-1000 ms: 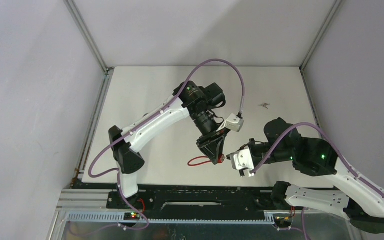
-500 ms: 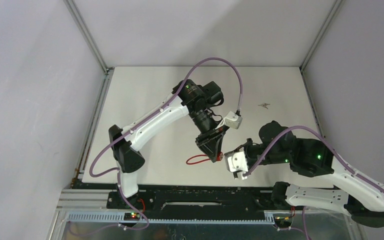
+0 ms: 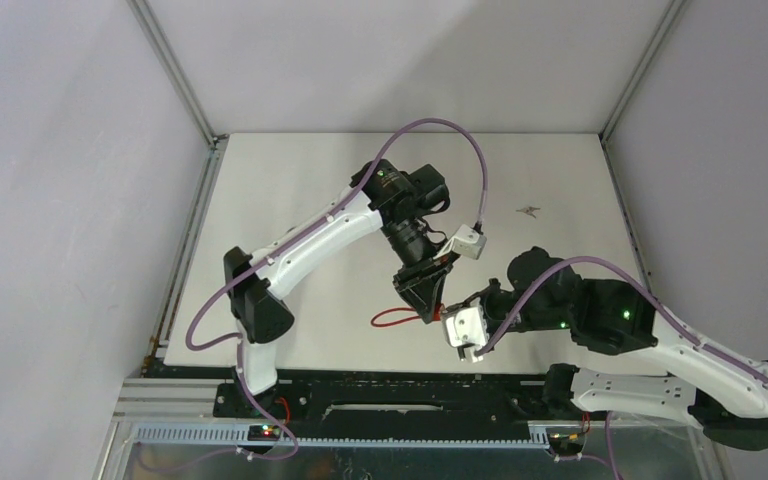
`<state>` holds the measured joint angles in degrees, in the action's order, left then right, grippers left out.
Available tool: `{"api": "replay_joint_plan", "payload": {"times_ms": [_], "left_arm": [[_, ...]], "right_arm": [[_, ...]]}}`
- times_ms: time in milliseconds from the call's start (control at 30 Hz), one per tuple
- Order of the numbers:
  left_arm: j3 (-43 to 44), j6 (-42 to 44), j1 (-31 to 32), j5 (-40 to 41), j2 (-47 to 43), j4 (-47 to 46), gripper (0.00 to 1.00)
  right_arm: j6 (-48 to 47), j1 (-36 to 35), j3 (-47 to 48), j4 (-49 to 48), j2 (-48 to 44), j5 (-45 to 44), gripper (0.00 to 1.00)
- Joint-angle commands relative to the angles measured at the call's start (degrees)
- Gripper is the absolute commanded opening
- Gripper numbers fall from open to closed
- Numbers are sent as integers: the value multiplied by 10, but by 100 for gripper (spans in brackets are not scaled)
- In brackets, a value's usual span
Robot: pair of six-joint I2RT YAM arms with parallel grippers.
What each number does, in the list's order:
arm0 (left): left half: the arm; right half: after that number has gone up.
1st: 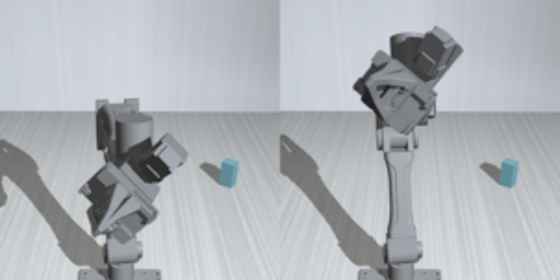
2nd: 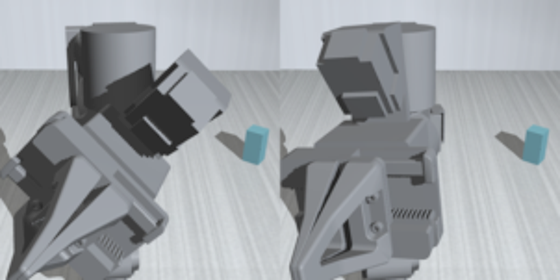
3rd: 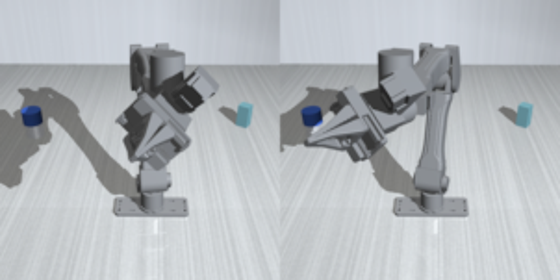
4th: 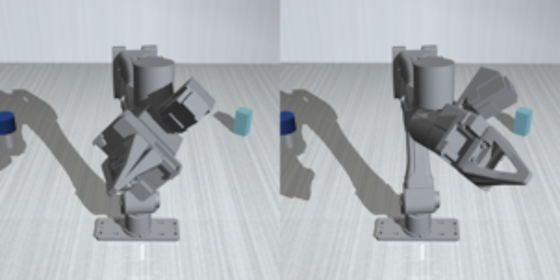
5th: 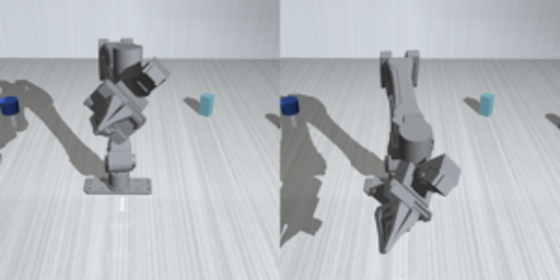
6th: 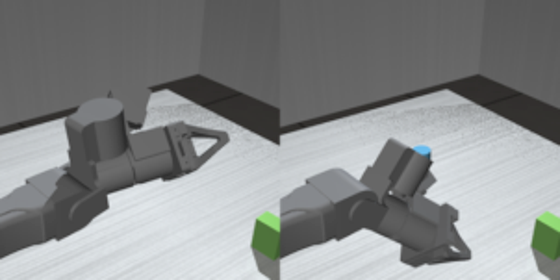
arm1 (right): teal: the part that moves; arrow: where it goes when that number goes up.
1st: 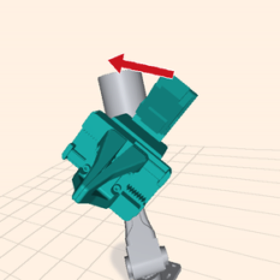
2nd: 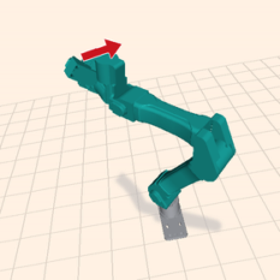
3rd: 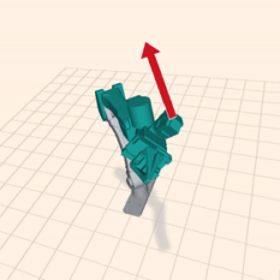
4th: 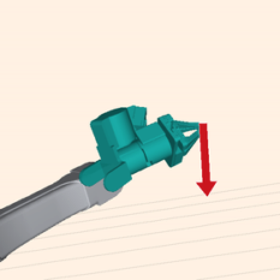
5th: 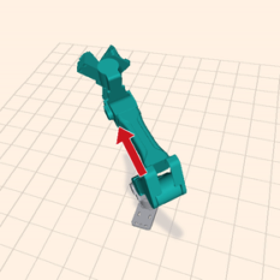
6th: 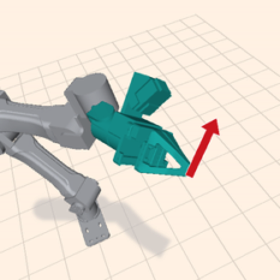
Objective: Unlock with the key
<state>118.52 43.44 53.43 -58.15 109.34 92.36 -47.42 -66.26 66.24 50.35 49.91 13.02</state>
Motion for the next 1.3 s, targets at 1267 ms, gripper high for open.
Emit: {"api": "replay_joint_plan", "payload": {"times_ms": [1267], "left_arm": [[42,5,9,-89,-26,-4,0]], "right_arm": [[-45,65,-191,-210,-89,-1,0]]}}
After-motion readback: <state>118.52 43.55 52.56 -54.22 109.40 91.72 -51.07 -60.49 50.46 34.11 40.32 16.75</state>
